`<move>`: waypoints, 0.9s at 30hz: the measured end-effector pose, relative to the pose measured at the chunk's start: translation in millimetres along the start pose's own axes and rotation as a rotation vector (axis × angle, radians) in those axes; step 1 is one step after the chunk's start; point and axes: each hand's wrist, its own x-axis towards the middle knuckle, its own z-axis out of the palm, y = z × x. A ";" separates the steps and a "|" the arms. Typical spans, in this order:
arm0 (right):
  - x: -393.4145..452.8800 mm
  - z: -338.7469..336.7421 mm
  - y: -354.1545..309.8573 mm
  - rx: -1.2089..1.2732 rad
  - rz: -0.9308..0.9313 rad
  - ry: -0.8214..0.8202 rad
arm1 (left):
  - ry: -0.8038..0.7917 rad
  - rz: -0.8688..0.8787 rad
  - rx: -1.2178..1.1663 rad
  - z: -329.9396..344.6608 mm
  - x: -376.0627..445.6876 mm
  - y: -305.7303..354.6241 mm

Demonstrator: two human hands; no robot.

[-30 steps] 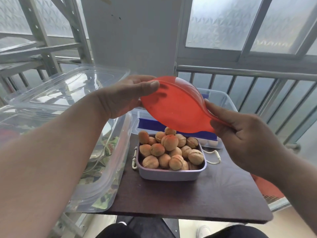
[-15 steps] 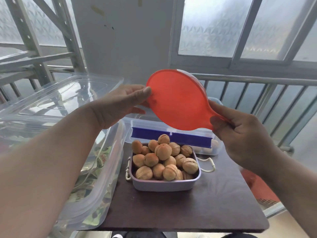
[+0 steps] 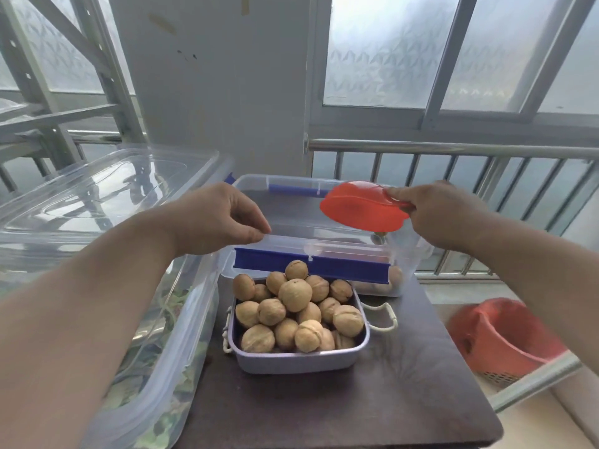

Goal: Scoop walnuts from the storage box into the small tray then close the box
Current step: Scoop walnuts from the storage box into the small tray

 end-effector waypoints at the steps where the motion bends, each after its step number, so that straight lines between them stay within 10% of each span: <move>1: 3.4 -3.0 3.5 -0.022 0.006 -0.052 | 0.003 -0.001 0.002 0.2 0.6 -0.7; 11: 22.0 -43.3 18.2 0.059 -0.056 -0.292 | 0.032 -0.062 -0.038 -1.0 5.7 -2.9; 27: 33.4 -0.2 -51.5 0.871 0.093 -0.646 | 0.010 -0.086 -0.036 -3.8 4.1 -2.2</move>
